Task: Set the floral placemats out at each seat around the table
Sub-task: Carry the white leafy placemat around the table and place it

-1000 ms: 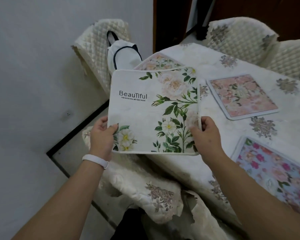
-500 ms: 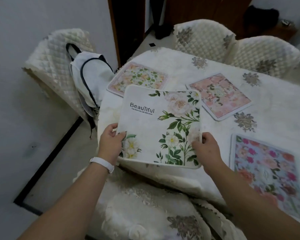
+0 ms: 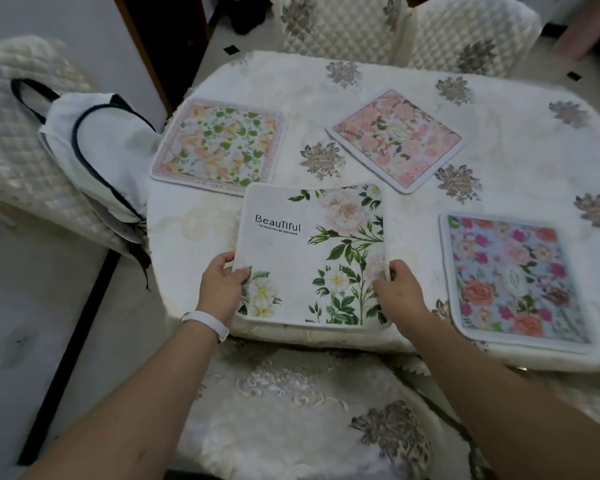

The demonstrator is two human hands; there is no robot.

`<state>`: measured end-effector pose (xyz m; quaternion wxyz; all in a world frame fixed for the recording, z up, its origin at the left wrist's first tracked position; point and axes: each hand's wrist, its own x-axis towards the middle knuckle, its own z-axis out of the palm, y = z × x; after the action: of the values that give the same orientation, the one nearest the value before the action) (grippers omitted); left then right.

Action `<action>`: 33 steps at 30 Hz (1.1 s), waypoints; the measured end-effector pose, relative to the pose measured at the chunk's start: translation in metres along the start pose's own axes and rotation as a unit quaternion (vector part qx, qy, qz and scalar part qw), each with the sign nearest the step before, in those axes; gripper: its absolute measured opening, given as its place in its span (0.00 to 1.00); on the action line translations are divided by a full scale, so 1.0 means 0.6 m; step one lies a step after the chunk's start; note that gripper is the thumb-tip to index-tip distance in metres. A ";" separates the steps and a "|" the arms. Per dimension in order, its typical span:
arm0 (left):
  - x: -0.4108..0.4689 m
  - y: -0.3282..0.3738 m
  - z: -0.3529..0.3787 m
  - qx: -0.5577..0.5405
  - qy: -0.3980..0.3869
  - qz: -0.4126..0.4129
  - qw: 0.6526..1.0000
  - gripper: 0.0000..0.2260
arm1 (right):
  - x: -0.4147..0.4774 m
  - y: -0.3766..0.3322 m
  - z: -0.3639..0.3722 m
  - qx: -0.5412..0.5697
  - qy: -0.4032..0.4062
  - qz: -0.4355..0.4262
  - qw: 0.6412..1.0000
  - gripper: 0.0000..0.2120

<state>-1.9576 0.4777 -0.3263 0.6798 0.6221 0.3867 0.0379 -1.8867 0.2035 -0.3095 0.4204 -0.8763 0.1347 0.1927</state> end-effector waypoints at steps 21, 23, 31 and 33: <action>0.030 -0.065 -0.026 0.372 -0.057 0.097 0.921 0.21 | 0.028 0.089 0.015 -0.110 -0.015 0.018 0.994 0.25; 0.019 -0.078 -0.037 0.454 -0.089 0.130 0.877 0.27 | 0.019 0.103 0.014 -0.188 -0.022 -0.032 0.981 0.29; -0.005 -0.105 -0.050 0.598 -0.110 0.169 0.776 0.41 | -0.025 0.141 0.028 -0.338 -0.087 -0.141 0.926 0.38; -0.004 -0.108 -0.051 0.614 -0.103 0.182 0.761 0.40 | -0.029 0.145 0.029 -0.351 -0.078 -0.151 0.921 0.37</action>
<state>-2.0049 0.4869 -0.3796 0.1680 0.9652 0.1346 -0.1486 -1.9407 0.1654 -0.3712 0.1191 -0.9598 -0.1087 0.2298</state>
